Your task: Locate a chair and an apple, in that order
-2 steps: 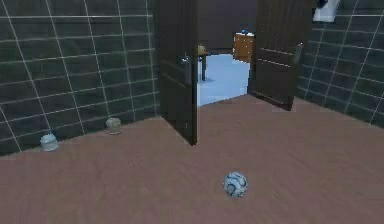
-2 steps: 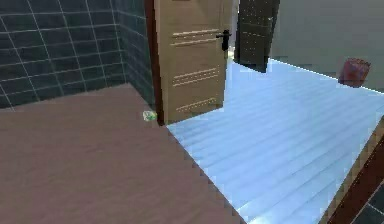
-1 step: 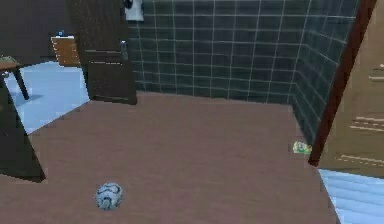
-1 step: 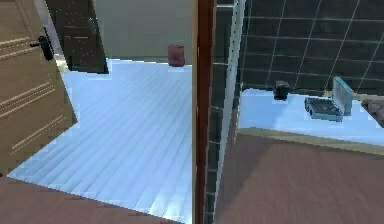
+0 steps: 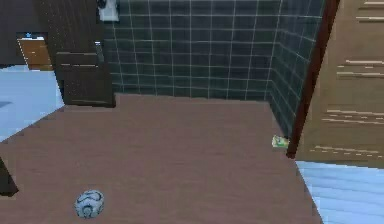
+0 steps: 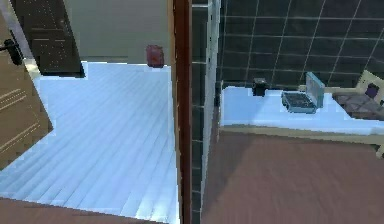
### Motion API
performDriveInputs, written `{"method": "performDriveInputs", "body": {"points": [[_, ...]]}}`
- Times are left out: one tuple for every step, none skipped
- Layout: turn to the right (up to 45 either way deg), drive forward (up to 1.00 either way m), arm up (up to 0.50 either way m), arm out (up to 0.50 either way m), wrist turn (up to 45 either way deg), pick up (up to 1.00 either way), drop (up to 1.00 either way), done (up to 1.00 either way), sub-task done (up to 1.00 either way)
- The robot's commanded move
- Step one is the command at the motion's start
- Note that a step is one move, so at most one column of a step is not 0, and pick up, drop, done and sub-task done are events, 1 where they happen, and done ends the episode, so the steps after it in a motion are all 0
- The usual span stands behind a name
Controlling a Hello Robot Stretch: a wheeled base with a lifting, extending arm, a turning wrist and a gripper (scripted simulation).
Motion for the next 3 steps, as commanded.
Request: {"method": "performDriveInputs", "body": {"points": [[0.0,1.0,0.0,0.0,0.0,0.0,0.0,0.0,0.0],[6.0,0.0,0.0,0.0,0.0,0.0,0.0,0.0,0.0],[3.0,0.0,0.0,0.0,0.0,0.0,0.0,0.0,0.0]]}}
